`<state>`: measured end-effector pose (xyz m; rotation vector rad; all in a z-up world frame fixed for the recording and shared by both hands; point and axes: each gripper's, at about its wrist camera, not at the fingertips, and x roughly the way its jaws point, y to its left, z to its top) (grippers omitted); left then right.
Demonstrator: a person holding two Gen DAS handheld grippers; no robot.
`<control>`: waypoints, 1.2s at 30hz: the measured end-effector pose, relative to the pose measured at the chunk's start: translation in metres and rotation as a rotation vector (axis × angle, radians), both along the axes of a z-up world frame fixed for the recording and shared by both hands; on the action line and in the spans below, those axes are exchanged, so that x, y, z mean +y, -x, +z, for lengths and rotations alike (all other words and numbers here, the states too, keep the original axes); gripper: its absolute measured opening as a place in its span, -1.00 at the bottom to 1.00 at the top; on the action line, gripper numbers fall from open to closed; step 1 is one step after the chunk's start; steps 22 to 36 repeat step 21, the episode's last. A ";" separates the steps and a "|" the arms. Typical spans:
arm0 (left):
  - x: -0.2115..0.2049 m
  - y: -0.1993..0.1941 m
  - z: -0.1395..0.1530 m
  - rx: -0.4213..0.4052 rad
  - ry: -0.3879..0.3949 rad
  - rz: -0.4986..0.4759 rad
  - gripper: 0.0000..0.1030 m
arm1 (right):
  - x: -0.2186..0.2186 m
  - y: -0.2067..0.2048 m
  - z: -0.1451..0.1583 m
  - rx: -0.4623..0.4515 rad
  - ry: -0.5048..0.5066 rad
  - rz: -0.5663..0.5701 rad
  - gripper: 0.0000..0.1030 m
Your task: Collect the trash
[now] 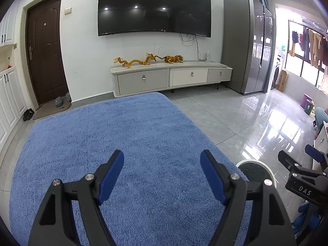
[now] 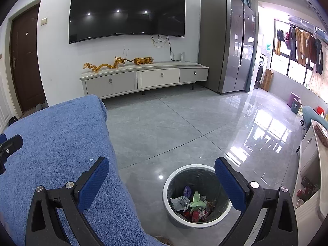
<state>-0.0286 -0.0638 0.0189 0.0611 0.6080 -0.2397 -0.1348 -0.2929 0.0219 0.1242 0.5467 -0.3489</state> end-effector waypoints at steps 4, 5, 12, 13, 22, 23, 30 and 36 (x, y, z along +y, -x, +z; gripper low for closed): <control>0.002 0.000 -0.001 0.005 0.006 0.004 0.47 | 0.000 -0.001 0.000 0.001 0.002 -0.001 1.00; 0.003 0.000 -0.001 0.006 0.008 0.005 0.47 | 0.000 -0.001 -0.001 0.000 0.002 -0.001 1.00; 0.008 -0.004 0.001 0.007 0.013 0.007 0.47 | 0.000 0.001 0.000 0.000 0.002 -0.004 1.00; 0.008 -0.004 0.001 0.007 0.013 0.007 0.47 | 0.000 0.002 0.001 -0.001 0.003 -0.004 1.00; 0.007 -0.004 0.001 0.006 0.010 0.003 0.47 | -0.001 0.002 0.000 -0.005 0.002 -0.005 1.00; 0.007 -0.004 0.001 0.006 0.010 0.003 0.47 | -0.001 0.002 0.000 -0.005 0.002 -0.005 1.00; 0.007 -0.004 0.001 0.006 0.010 0.003 0.47 | -0.001 0.002 0.000 -0.005 0.002 -0.005 1.00; 0.007 -0.004 0.001 0.006 0.010 0.003 0.47 | -0.001 0.002 0.000 -0.005 0.002 -0.005 1.00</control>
